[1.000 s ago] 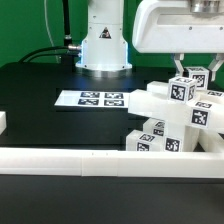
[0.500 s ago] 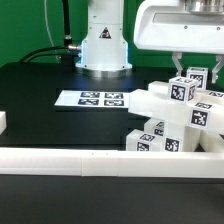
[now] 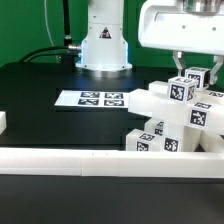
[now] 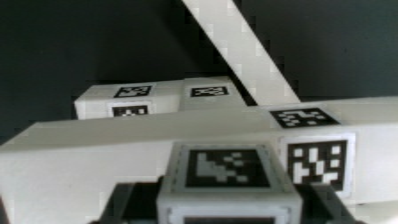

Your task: Assemble chair

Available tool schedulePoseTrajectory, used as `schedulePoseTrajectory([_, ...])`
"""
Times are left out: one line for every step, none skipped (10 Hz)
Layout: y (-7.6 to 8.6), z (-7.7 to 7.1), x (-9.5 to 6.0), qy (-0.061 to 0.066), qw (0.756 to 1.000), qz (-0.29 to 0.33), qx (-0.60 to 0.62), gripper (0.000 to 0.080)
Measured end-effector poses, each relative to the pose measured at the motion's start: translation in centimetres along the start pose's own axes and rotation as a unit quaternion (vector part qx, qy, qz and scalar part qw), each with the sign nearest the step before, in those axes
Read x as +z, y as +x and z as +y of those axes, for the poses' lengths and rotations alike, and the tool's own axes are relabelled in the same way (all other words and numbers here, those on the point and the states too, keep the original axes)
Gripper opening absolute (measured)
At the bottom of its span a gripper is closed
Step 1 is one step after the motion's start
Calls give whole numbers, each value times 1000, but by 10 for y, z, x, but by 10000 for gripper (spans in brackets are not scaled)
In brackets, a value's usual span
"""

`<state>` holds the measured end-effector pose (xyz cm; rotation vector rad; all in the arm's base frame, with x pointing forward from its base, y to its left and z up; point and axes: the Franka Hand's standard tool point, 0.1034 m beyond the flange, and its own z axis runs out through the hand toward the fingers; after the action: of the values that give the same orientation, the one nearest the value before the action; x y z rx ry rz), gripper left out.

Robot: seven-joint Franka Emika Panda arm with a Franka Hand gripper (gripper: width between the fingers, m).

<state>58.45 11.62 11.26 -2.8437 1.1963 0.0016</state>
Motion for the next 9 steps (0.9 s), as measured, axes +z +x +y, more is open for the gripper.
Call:
schedulePoseTrajectory([-2, -1, 0, 6, 998, -3, 59, 282])
schedulePoseTrajectory([-5, -2, 1, 13, 994, -4, 111, 282])
schedulePoseTrajectory([-6, -3, 1, 18, 989, -6, 145, 282])
schedulePoseTrajectory([-6, -3, 1, 19, 985, -7, 170, 282])
schedulePoseTrajectory([-6, -3, 1, 19, 980, -9, 198, 282])
schedulePoseTrajectory([-7, -4, 2, 20, 975, -11, 223, 282])
schedulePoseTrajectory([-8, -5, 2, 21, 965, -15, 259, 282])
schedulePoseTrajectory([-8, -5, 2, 22, 962, -17, 270, 282])
schedulePoseTrajectory([-8, -5, 2, 22, 966, -16, 258, 282])
